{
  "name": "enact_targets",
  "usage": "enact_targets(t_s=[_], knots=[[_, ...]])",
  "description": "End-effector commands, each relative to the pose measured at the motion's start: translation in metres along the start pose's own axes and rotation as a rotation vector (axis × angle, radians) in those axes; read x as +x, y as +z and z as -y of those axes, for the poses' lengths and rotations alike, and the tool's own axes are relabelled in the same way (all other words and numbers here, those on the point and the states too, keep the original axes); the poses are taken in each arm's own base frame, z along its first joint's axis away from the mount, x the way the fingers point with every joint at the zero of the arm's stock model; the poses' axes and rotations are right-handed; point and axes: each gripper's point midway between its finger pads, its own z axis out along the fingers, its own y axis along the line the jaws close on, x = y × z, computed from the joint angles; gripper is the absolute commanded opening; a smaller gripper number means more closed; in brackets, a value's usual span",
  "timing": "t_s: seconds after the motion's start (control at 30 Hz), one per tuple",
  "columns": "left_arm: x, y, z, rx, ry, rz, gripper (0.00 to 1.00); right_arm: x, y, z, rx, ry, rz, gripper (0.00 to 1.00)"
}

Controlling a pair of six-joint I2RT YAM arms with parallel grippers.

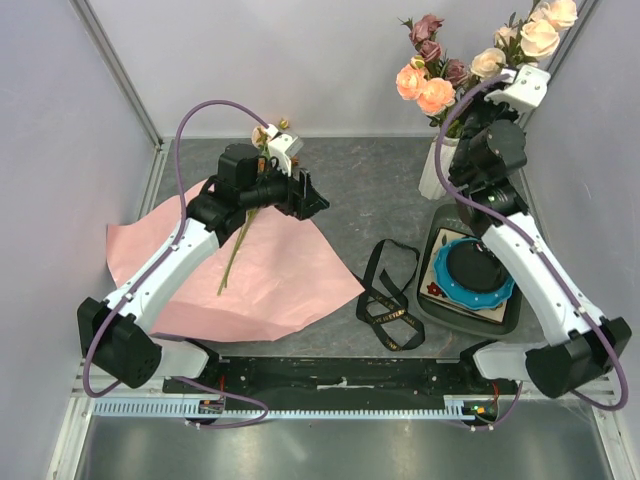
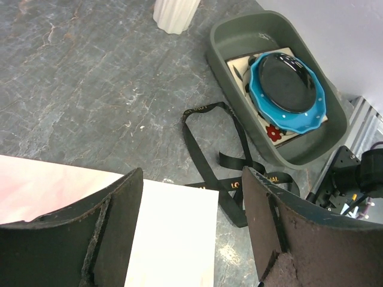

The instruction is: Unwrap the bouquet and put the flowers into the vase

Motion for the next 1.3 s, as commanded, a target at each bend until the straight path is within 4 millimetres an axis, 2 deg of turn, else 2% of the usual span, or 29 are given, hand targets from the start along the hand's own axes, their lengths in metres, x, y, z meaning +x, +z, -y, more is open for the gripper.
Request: enact_targets(t_s=[0.0,0.17,0.2,0.33,0.37,0.4,0.47,0.57,0.83,1.03,1.27], knots=[[-0.014,-0.005,-0.004,-0.039,0.051,0.038,0.74,-0.035,0.030,0.017,0.157,-0.096,0.114,0.00],[-0.011,-0.002,-0.012,-0.049,0.036,0.025,0.73,-0.052,0.050,0.014,0.178,-0.163,0.171,0.00],[-0.011,-0.001,-0.014,-0.051,0.031,0.022,0.73,-0.046,0.056,0.014,0.188,-0.194,0.156,0.00],[-0.009,0.002,-0.019,-0.048,0.007,0.013,0.73,-0.045,0.064,0.013,0.184,-0.207,0.155,0.00],[-0.009,0.002,-0.020,-0.047,0.004,0.011,0.73,-0.052,0.065,0.012,0.184,-0.197,0.162,0.00],[-0.009,0.002,-0.021,-0.048,0.001,0.011,0.73,-0.047,0.066,0.012,0.180,-0.216,0.133,0.00],[-0.009,0.002,-0.021,-0.045,-0.002,0.011,0.73,-0.057,0.066,0.006,0.150,-0.184,0.126,0.00],[-0.009,0.002,-0.022,-0.039,-0.010,0.013,0.73,-0.053,0.064,0.001,0.108,-0.197,0.050,0.00],[-0.008,0.002,-0.023,-0.036,-0.015,0.012,0.73,-0.068,0.047,0.010,0.099,-0.150,0.030,0.00],[-0.007,0.004,-0.024,-0.035,-0.018,0.006,0.72,-0.055,0.063,0.004,0.108,-0.194,0.025,0.00],[-0.005,0.005,-0.027,-0.047,-0.013,0.002,0.72,-0.022,0.079,-0.002,0.093,-0.208,-0.012,0.00]])
